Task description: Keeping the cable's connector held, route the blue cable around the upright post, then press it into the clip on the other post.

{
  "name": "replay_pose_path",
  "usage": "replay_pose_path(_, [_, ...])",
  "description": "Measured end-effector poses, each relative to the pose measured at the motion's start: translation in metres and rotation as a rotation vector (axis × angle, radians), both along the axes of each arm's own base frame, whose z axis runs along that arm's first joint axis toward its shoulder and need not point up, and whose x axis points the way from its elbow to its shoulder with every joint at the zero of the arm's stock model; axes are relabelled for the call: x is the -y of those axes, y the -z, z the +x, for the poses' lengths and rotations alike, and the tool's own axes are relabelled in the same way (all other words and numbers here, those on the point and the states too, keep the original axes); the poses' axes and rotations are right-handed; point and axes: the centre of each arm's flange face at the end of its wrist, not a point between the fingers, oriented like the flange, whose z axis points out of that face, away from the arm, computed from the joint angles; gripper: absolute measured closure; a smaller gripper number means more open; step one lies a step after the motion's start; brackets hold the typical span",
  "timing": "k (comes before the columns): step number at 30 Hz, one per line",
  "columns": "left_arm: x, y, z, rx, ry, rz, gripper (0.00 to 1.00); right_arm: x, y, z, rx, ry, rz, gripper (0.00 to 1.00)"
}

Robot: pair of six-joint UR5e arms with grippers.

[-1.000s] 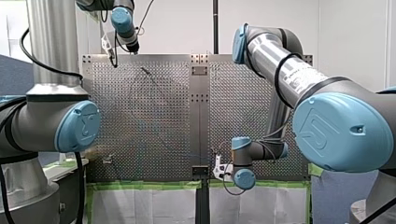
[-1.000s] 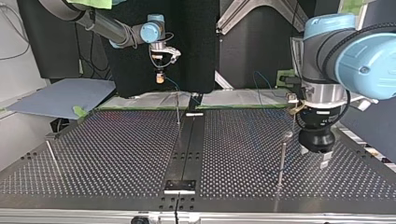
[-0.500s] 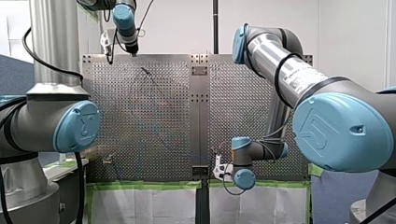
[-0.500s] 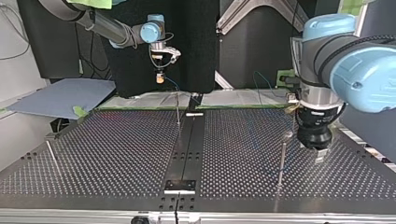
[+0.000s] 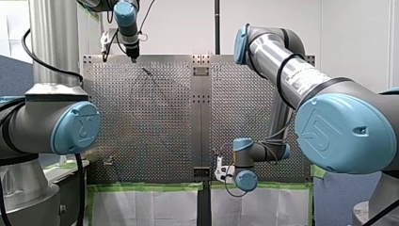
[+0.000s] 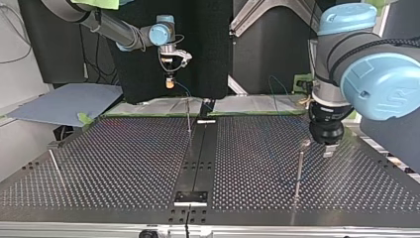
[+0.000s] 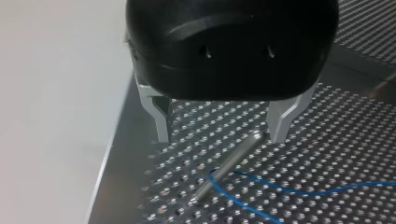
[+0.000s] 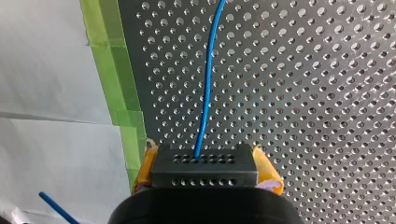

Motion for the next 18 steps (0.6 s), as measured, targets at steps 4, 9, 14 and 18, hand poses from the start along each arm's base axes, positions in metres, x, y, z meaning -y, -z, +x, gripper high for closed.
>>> replay_pose_path(4, [0.001,0.002,-0.005,-0.041,0.018,0.037,0.00,0.000,0.000,0.000,0.000,0.000,0.000,1.00])
replay_pose_path(9, [0.003,0.003,-0.009,-0.064,0.030,0.052,0.00,0.000,0.000,0.000,0.001,0.000,0.000,1.00])
replay_pose_path(14, [0.006,0.003,-0.010,-0.065,0.032,0.039,0.00,0.000,0.000,0.000,0.001,0.000,0.000,1.00])
replay_pose_path(18, [0.008,0.003,-0.012,-0.062,0.033,0.025,0.00,0.000,0.000,0.000,0.000,0.001,0.001,1.00])
